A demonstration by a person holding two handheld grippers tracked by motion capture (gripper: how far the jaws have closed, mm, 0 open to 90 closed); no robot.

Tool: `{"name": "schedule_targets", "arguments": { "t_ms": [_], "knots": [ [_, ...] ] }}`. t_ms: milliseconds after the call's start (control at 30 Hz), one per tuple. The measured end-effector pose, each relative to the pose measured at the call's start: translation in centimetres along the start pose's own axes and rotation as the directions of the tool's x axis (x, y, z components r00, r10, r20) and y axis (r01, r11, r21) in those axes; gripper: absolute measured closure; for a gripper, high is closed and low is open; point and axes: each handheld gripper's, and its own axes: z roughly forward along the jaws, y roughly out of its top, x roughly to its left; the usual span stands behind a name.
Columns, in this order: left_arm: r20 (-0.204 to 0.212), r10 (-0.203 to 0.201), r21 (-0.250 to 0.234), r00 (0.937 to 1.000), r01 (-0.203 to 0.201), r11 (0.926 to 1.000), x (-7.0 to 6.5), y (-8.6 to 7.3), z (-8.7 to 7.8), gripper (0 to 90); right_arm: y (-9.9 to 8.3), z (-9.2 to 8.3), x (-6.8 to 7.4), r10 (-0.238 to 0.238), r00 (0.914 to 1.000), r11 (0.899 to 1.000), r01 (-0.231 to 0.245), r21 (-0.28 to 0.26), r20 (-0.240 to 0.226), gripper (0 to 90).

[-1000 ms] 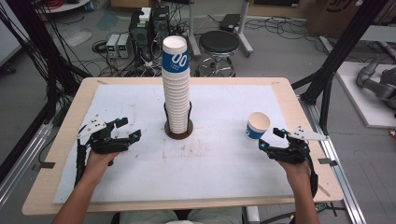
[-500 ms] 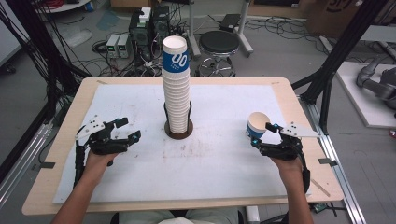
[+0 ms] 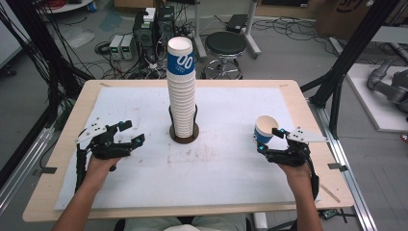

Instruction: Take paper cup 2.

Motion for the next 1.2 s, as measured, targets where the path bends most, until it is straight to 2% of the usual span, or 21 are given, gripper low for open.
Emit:
{"name": "schedule_targets", "arguments": {
  "t_ms": [133,367,467,600,700,900,1067,1133,1200],
  "knots": [
    [0.006,-0.004,-0.004,1.0000,0.004,1.0000,-0.1,0.6,-0.1,16.6,0.1,0.2,0.0,-0.007,0.9999,1.000,0.007,0.005,-0.009,19.6],
    [0.061,-0.031,-0.012,0.9977,0.032,0.9994,-0.5,2.5,-0.1,16.6,-0.1,0.3,0.3,-0.020,0.9993,0.999,0.021,0.027,-0.030,19.6],
    [0.070,-0.017,-0.025,0.9974,0.019,0.9995,-0.8,3.8,0.0,16.5,-0.1,0.3,0.3,-0.020,0.9992,0.999,0.021,0.025,-0.035,19.6],
    [0.074,0.014,-0.019,0.9972,-0.013,0.9997,-1.0,6.2,0.7,16.5,-0.1,0.4,0.3,-0.021,0.9988,0.999,0.023,0.031,-0.044,19.6],
    [0.093,0.037,-0.021,0.9950,-0.036,0.9992,-1.4,8.3,1.4,16.5,0.0,0.5,0.4,-0.019,0.9986,0.999,0.020,0.034,-0.050,19.6],
    [0.131,0.068,-0.030,0.9891,-0.064,0.9975,-1.9,12.3,3.0,16.5,0.1,0.9,0.4,-0.012,0.9979,1.000,0.014,0.024,-0.064,19.7],
    [0.166,0.102,-0.036,0.9808,-0.097,0.9946,-2.6,15.3,4.4,16.4,0.1,1.0,0.5,-0.017,0.9973,0.999,0.019,0.031,-0.071,19.6],
    [0.175,0.121,-0.027,0.9772,-0.118,0.9926,-2.9,16.3,5.1,16.4,0.0,0.9,0.4,-0.021,0.9973,0.999,0.023,0.030,-0.070,19.6],
    [0.168,0.135,-0.022,0.9765,-0.133,0.9909,-3.2,17.3,5.8,16.4,0.0,0.8,0.4,-0.018,0.9974,0.999,0.020,0.028,-0.070,19.6]
  ]
}}
